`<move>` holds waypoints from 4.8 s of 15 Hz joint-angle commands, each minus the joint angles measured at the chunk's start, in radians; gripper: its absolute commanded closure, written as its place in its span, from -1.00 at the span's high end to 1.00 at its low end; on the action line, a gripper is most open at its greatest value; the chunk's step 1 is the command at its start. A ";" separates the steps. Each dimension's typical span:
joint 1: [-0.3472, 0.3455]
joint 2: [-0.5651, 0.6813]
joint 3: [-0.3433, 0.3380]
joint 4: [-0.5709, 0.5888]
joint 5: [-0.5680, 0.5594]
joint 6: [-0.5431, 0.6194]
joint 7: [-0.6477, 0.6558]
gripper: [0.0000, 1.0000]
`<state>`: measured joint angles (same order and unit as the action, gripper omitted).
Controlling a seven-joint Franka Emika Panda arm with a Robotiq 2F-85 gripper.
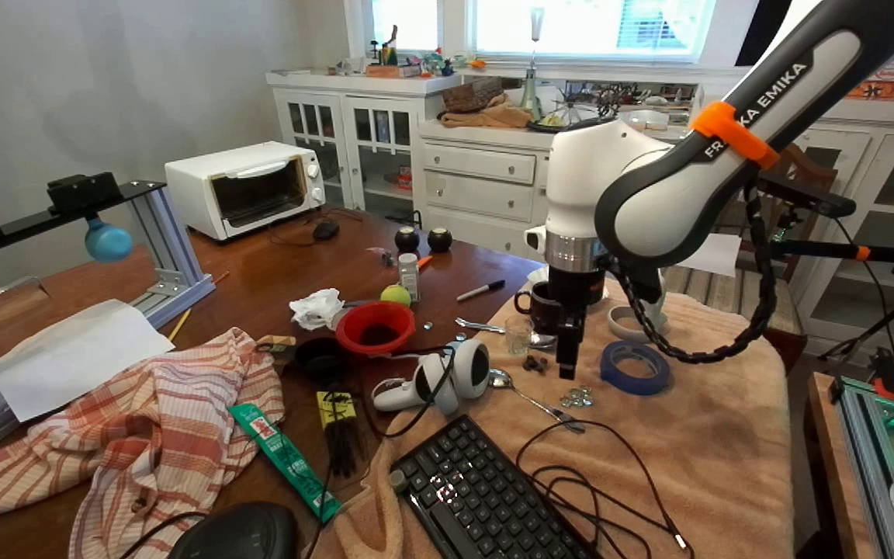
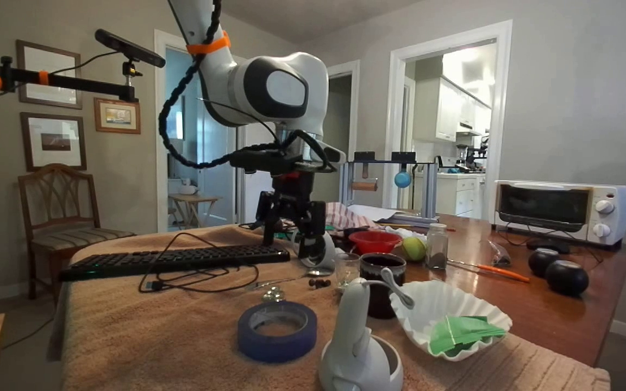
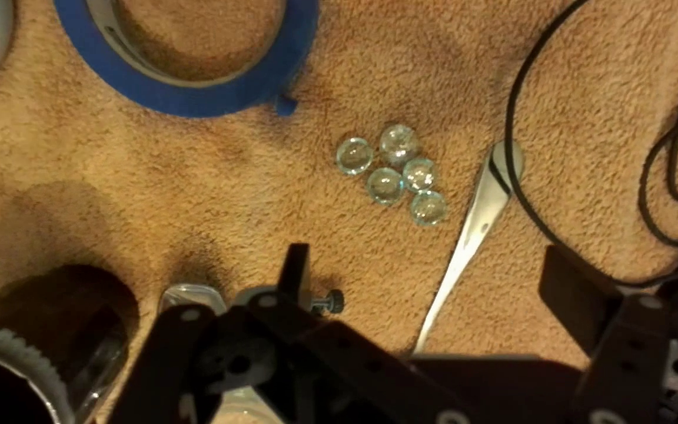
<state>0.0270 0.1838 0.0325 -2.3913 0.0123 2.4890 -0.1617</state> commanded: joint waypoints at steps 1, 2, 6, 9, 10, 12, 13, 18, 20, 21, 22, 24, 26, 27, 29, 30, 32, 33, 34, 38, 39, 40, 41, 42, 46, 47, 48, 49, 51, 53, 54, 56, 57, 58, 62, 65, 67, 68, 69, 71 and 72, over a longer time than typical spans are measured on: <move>-0.014 -0.049 0.026 -0.057 -0.022 0.007 -0.171 1.00; -0.018 -0.054 0.031 -0.066 -0.020 0.010 -0.226 1.00; -0.013 -0.035 0.031 -0.044 -0.002 0.003 -0.269 1.00; -0.017 -0.045 0.033 -0.050 -0.002 0.004 -0.297 1.00; -0.016 -0.039 0.033 -0.052 -0.006 0.027 -0.292 1.00; -0.012 -0.032 0.032 -0.055 -0.023 0.054 -0.286 1.00; -0.011 -0.027 0.034 -0.058 -0.027 0.079 -0.288 1.00; -0.007 0.009 0.030 -0.061 -0.089 0.156 -0.274 0.67; -0.005 0.019 0.027 -0.068 -0.133 0.172 -0.268 0.56; -0.005 0.024 0.027 -0.069 -0.150 0.174 -0.266 0.39; -0.005 0.029 0.027 -0.071 -0.165 0.177 -0.265 0.36; -0.003 0.038 0.025 -0.073 -0.194 0.185 -0.254 0.31; 0.002 0.046 0.021 -0.078 -0.227 0.191 -0.234 0.29; 0.004 0.049 0.020 -0.081 -0.242 0.197 -0.225 0.27; 0.007 0.056 0.023 -0.084 -0.255 0.197 -0.212 0.25; 0.009 0.060 0.023 -0.084 -0.262 0.200 -0.203 0.27; 0.014 0.070 0.023 -0.082 -0.271 0.206 -0.186 0.23; 0.015 0.075 0.025 -0.082 -0.270 0.215 -0.181 0.24; 0.018 0.079 0.026 -0.081 -0.268 0.218 -0.174 0.22; 0.029 0.098 0.021 -0.076 -0.280 0.236 -0.148 0.19; 0.030 0.102 0.021 -0.075 -0.282 0.241 -0.144 0.18; 0.029 0.106 0.023 -0.075 -0.279 0.248 -0.145 0.17; 0.027 0.110 0.023 -0.077 -0.279 0.268 -0.144 0.18; 0.027 0.113 0.023 -0.076 -0.278 0.273 -0.144 0.16; 0.031 0.125 0.017 -0.072 -0.285 0.287 -0.136 0.10; 0.032 0.125 0.015 -0.073 -0.287 0.289 -0.134 0.05; 0.032 0.126 0.013 -0.073 -0.290 0.290 -0.133 0.03; 0.031 0.126 0.012 -0.074 -0.290 0.291 -0.133 -0.07; 0.031 0.129 0.011 -0.072 -0.292 0.294 -0.133 -0.15; 0.031 0.129 0.010 -0.072 -0.293 0.293 -0.130 -0.23; 0.031 0.129 0.009 -0.073 -0.293 0.294 -0.130 -0.25; 0.033 0.130 0.008 -0.074 -0.297 0.292 -0.129 -0.29; 0.032 0.130 0.010 -0.074 -0.296 0.292 -0.131 -0.28; 0.032 0.132 0.010 -0.074 -0.297 0.293 -0.130 -0.32; 0.033 0.135 0.009 -0.074 -0.302 0.293 -0.129 -0.32; 0.032 0.136 0.010 -0.074 -0.302 0.294 -0.131 -0.49; 0.033 0.136 0.010 -0.074 -0.303 0.294 -0.131 -0.75; 0.032 0.135 0.010 -0.074 -0.302 0.294 -0.131 -0.76; 0.032 0.135 0.011 -0.074 -0.300 0.293 -0.132 -0.76; 0.030 0.133 0.010 -0.073 -0.300 0.292 -0.133 -0.89; 0.025 0.127 0.016 -0.071 -0.289 0.286 -0.140 -0.89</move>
<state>0.0476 0.3067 0.0542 -2.4656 -0.2602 2.7619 -0.3204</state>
